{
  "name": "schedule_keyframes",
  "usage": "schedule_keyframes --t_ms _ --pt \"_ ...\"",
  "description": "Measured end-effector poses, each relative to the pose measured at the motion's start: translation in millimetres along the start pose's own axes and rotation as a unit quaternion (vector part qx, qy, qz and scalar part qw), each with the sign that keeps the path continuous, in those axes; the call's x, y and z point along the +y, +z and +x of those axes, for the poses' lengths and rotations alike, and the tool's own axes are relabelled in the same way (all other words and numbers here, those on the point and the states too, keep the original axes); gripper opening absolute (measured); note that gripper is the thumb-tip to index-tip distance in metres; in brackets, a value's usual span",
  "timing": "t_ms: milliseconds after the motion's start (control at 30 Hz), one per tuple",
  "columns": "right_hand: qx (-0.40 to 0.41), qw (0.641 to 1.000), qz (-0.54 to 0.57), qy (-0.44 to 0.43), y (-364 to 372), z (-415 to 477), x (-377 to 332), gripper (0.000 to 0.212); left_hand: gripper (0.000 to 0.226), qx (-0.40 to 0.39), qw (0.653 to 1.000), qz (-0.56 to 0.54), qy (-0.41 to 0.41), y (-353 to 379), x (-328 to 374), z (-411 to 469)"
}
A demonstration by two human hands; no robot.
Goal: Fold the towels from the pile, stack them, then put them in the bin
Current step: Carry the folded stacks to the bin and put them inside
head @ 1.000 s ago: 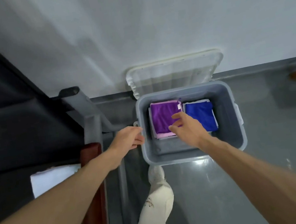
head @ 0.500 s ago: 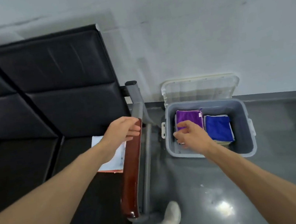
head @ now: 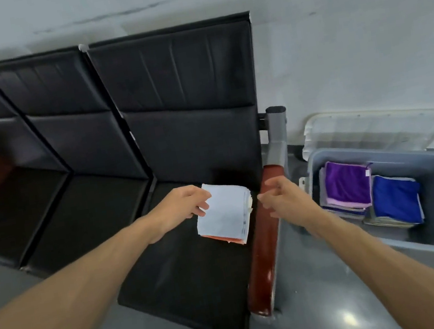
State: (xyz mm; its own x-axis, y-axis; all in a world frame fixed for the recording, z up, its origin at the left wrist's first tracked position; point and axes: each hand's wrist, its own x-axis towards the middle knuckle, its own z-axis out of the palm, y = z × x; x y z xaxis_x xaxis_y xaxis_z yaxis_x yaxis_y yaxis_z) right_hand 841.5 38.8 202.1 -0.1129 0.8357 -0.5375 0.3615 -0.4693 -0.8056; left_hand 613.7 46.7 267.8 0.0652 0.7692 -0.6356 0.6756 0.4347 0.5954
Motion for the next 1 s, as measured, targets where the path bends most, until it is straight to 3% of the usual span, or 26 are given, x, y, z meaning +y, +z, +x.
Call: schedule_keyframes --t_ms 300,467,600,733,1000 --pt "0.039 0.992 -0.008 0.120 92 96 16 0.056 0.032 -0.064 0.997 -0.010 -0.029 -42 -106 143" --pt "0.102 0.975 0.019 0.196 145 172 47 0.073 0.076 -0.074 0.994 0.080 -0.015 -25 -176 223" --pt "0.173 0.949 0.043 0.261 179 208 83 0.080 0.089 -0.093 0.993 0.071 -0.021 15 -220 268" --pt "0.207 0.933 0.069 0.285 188 232 118 0.095 0.080 -0.052 0.997 -0.035 -0.051 51 -240 300" --pt "0.190 0.928 0.143 0.287 202 248 161 0.072 0.077 0.053 0.993 -0.101 -0.042 79 -258 316"
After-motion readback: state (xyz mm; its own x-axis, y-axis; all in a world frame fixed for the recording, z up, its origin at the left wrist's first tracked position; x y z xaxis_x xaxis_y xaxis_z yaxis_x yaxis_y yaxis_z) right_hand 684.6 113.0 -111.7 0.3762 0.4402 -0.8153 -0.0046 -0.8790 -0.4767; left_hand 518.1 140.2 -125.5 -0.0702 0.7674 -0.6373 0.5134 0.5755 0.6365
